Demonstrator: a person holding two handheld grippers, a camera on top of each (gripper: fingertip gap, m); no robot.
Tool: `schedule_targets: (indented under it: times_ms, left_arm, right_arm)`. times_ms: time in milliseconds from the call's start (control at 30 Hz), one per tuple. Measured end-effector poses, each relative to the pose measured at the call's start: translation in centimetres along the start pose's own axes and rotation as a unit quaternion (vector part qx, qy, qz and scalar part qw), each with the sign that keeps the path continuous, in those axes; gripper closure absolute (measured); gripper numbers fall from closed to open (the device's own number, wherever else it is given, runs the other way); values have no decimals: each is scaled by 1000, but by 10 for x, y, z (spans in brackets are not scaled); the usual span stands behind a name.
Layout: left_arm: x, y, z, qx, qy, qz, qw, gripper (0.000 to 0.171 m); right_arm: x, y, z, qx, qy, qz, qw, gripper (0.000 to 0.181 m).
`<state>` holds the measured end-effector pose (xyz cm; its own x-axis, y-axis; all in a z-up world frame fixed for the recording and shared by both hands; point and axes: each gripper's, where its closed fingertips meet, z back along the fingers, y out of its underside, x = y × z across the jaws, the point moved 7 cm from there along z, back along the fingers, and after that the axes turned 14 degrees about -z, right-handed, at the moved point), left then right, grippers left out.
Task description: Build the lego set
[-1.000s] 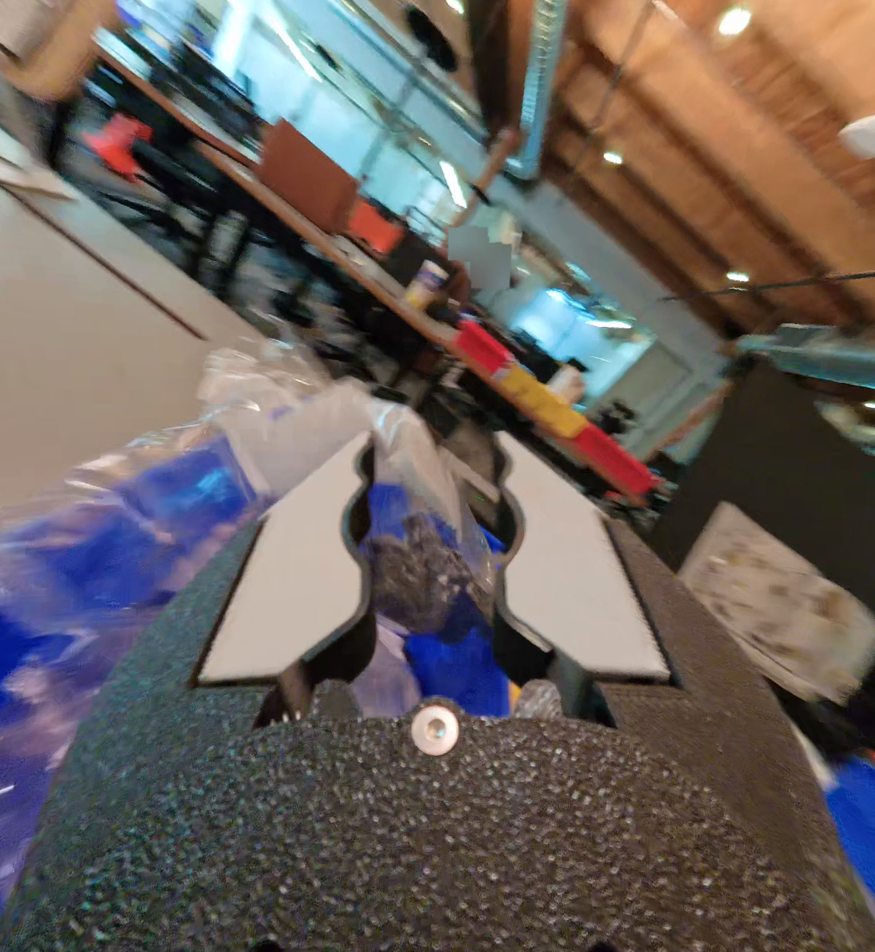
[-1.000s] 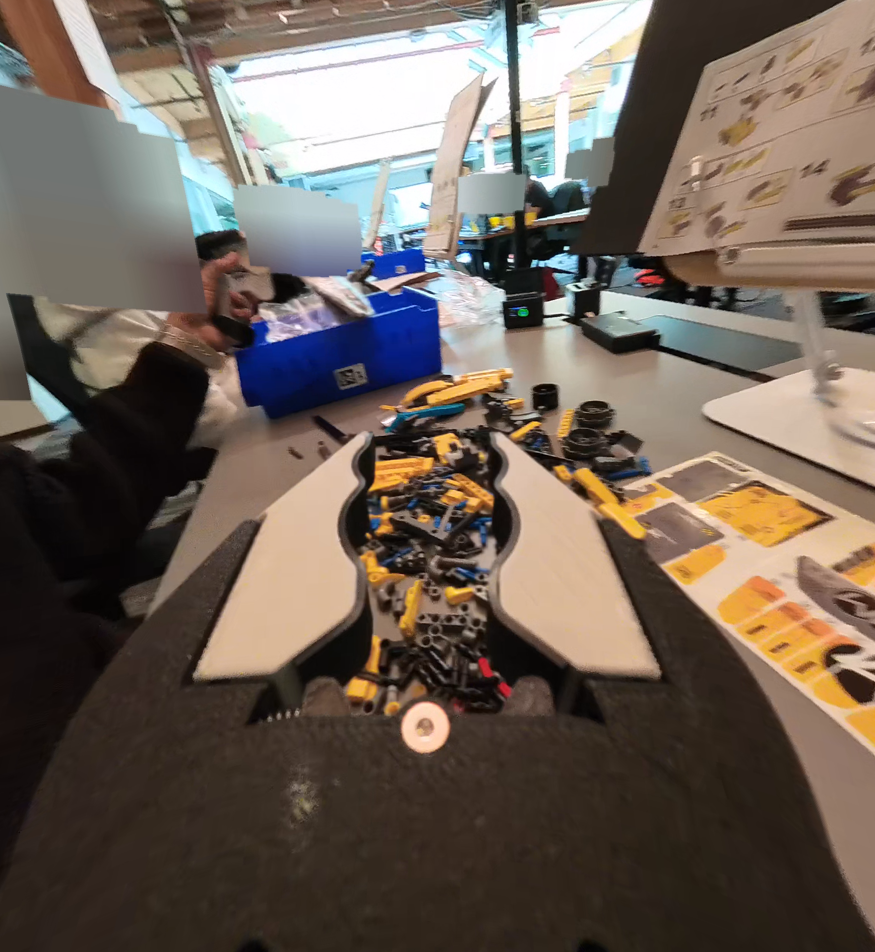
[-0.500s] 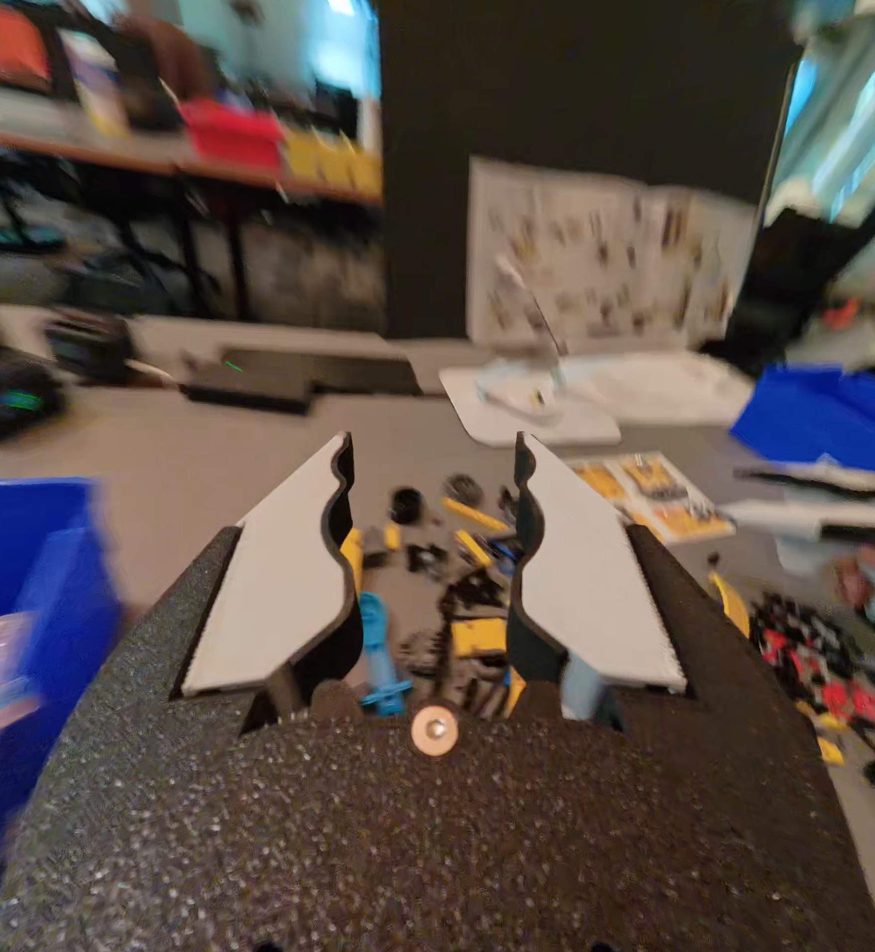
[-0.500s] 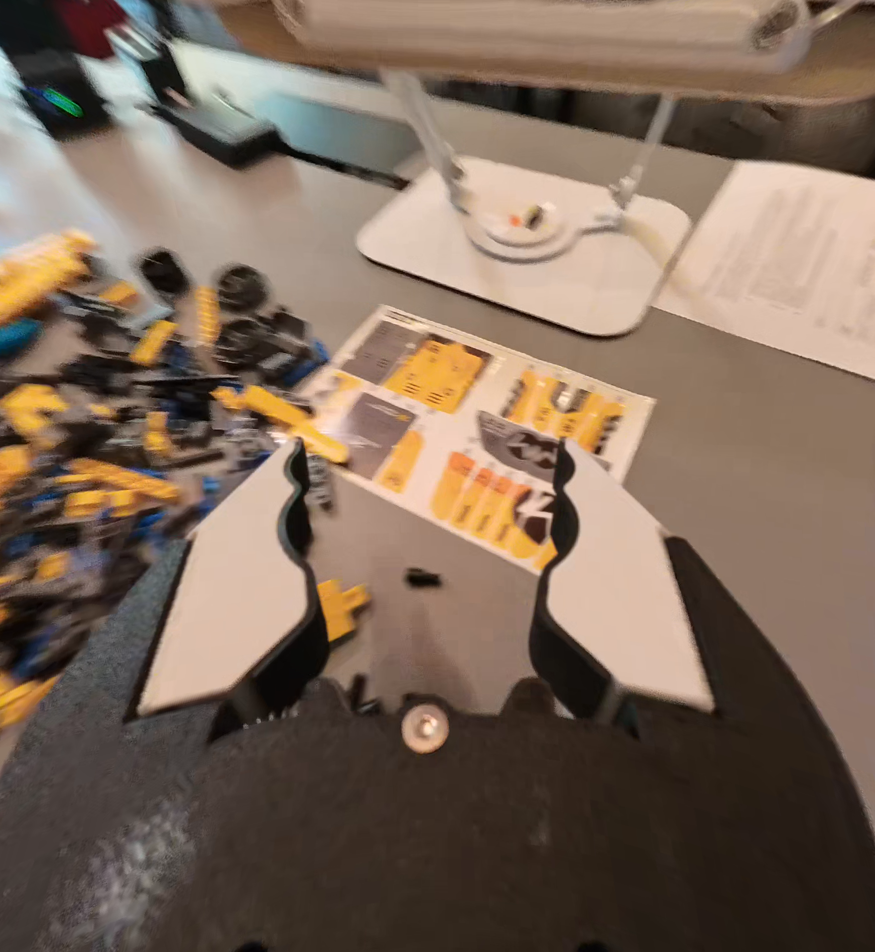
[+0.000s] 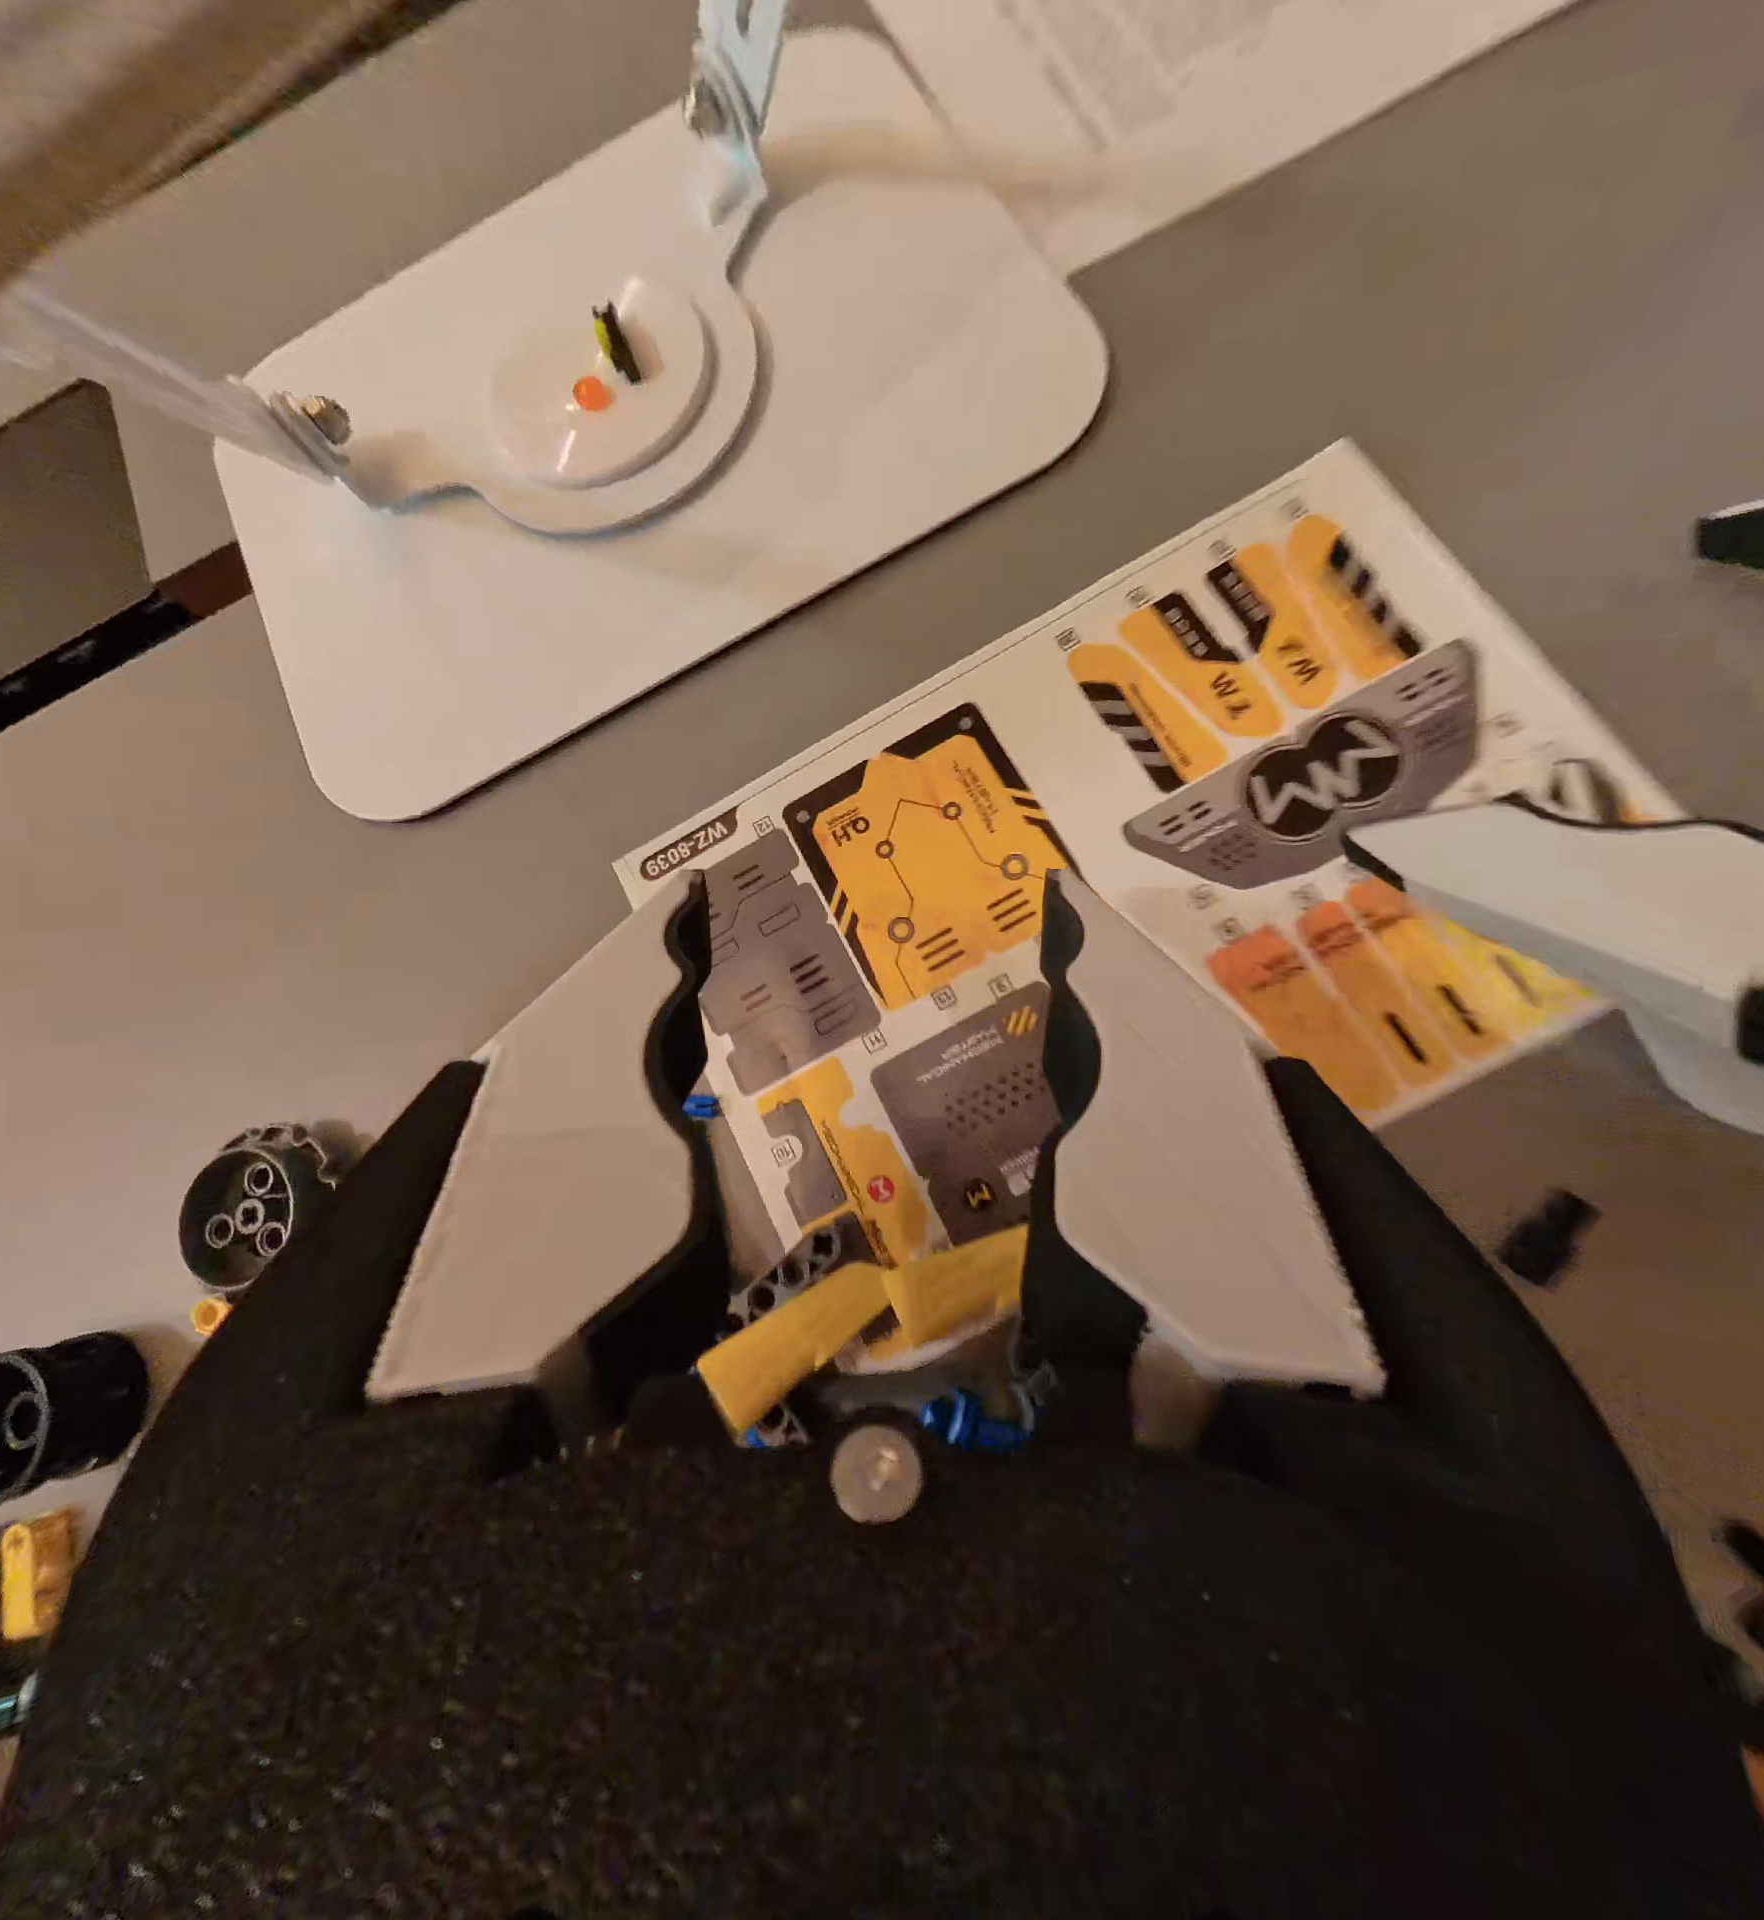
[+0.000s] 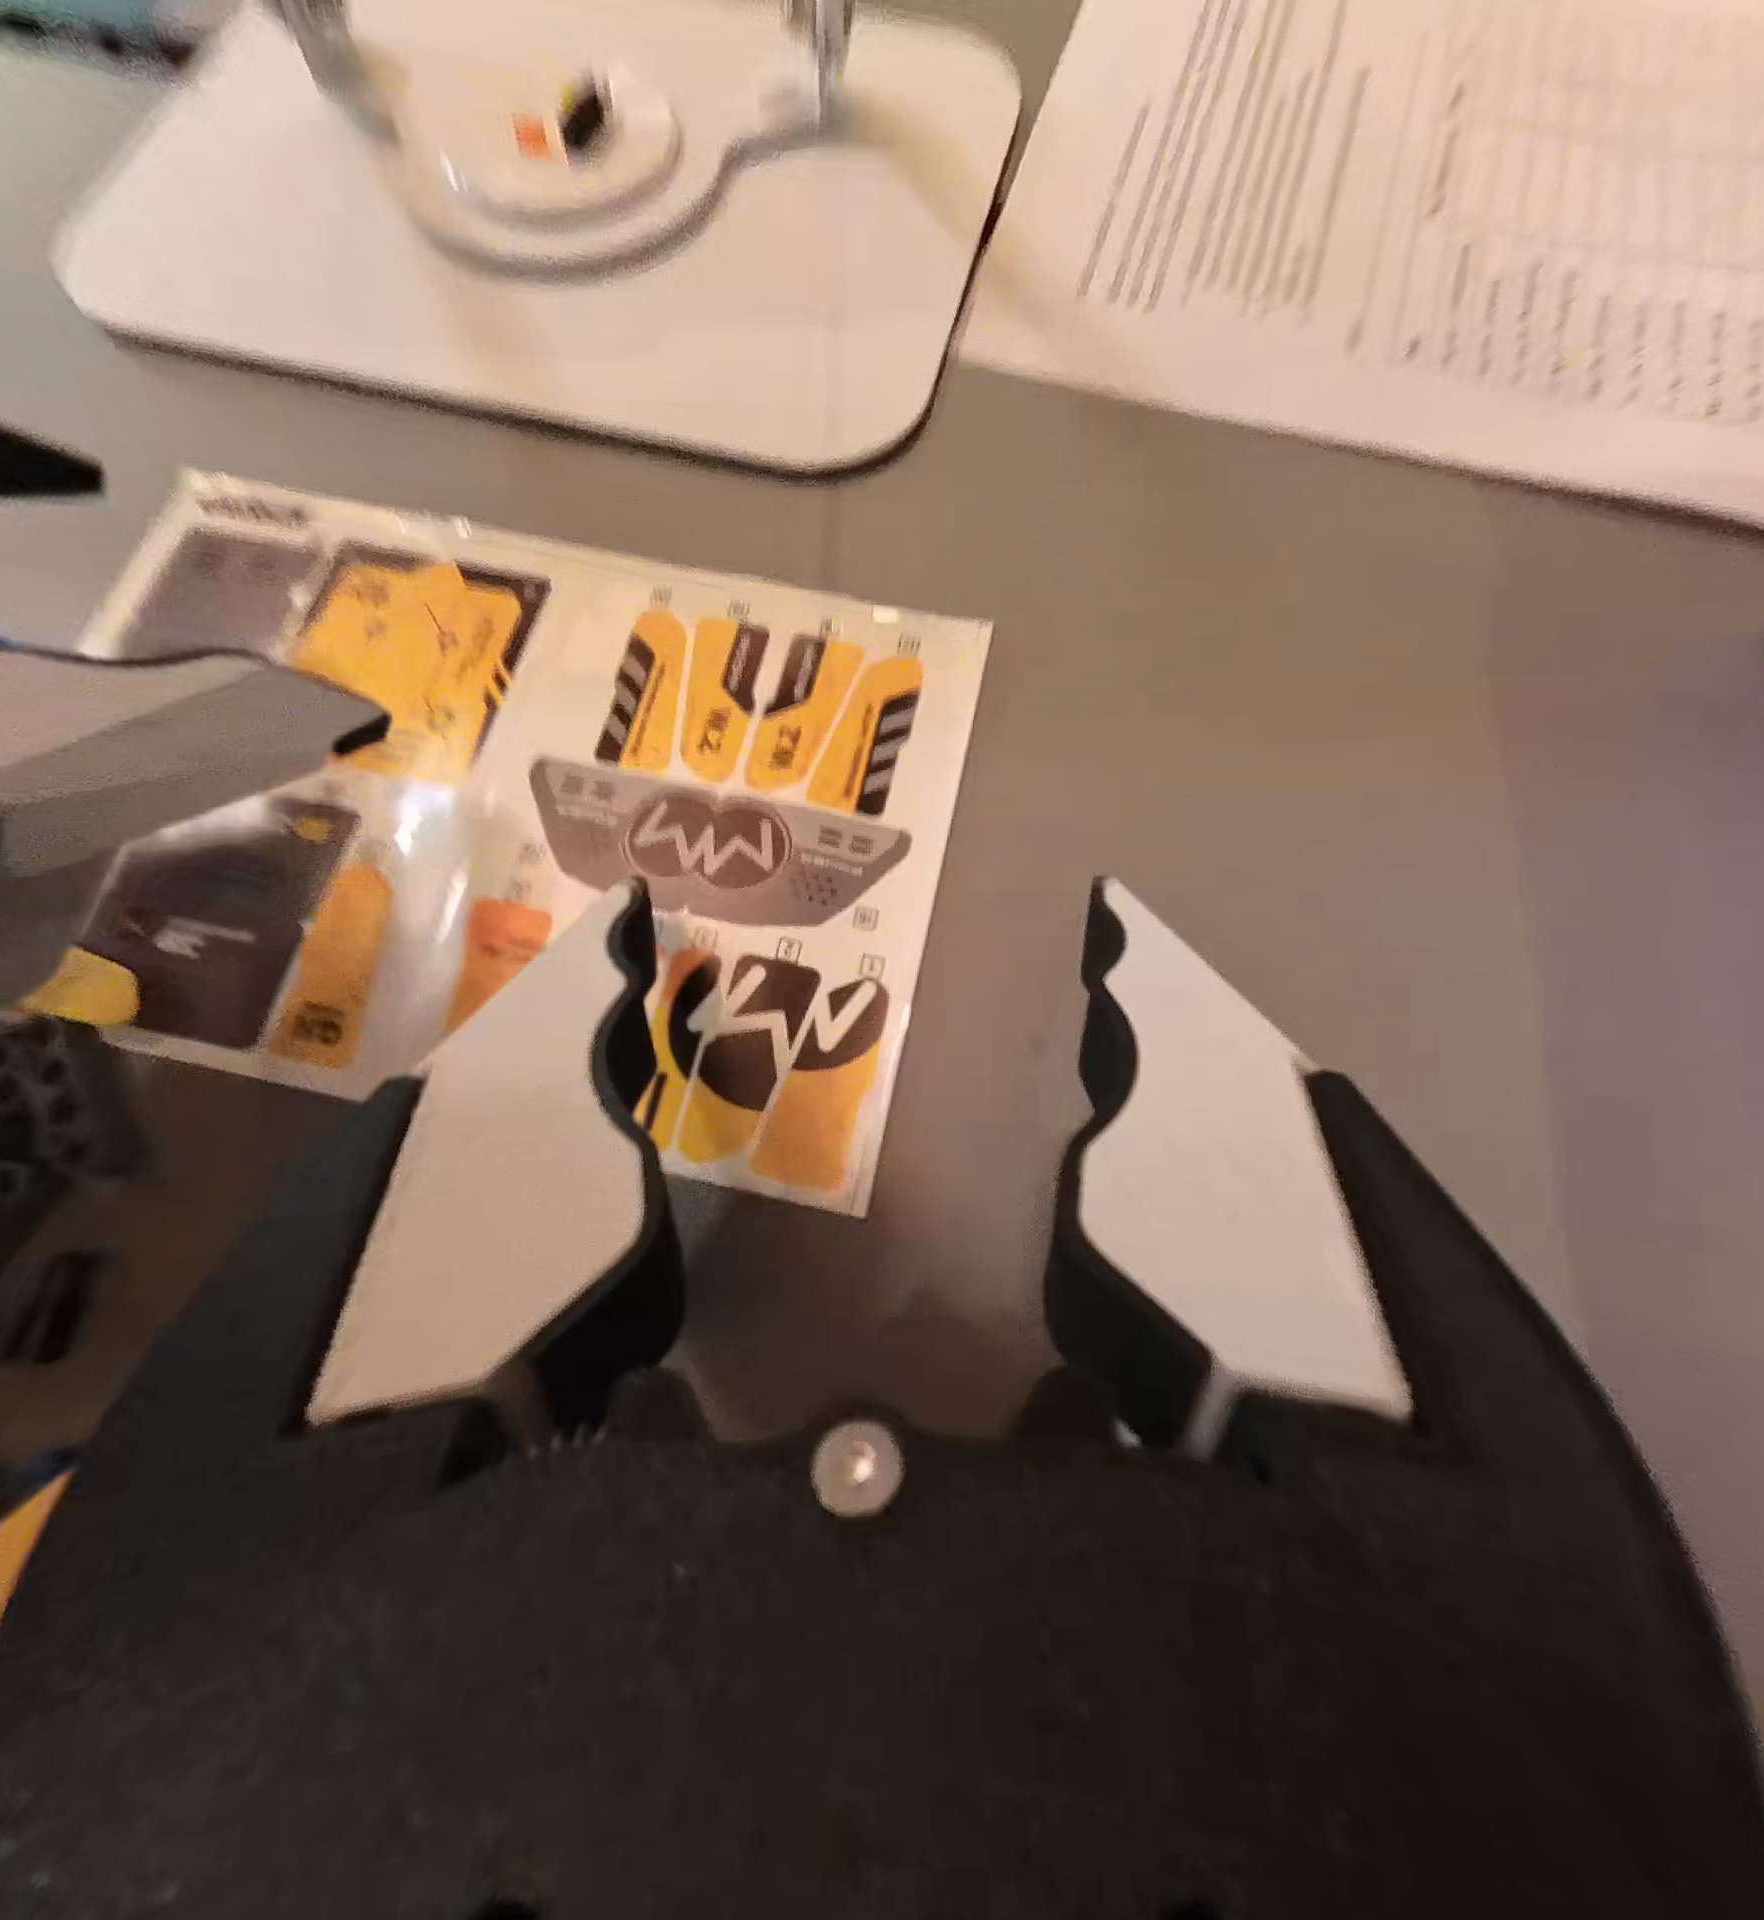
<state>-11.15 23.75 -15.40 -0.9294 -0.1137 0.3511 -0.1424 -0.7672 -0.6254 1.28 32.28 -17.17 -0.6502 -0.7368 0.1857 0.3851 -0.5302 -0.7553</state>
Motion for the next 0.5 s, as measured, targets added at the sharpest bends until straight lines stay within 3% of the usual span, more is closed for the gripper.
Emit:
schedule_targets:
  times_ms: [67, 167, 300, 400, 500]
  left_arm:
    - [-7, 7, -13, 21, -13, -13, 1000, 109]
    - [-15, 5, -12, -3, 9, -34, 999, 125]
    - [-20, 5, -10, -28, 4, -138, 990, 134]
    - [-24, 3, -14, -32, 49, -69, 996, 159]
    - [-20, -2, -22, -37, 89, 11, 995, 158]
  right_arm:
    - [0, 5, -5, 28, 12, 5, 1000, 96]
    - [1, 8, -1, 24, 11, 16, 1000, 94]
    - [0, 9, 0, 25, 13, 13, 1000, 90]
    - [-2, 9, 0, 30, 1, -1, 1000, 90]
    - [-2, 9, 0, 30, 6, 5, 1000, 90]
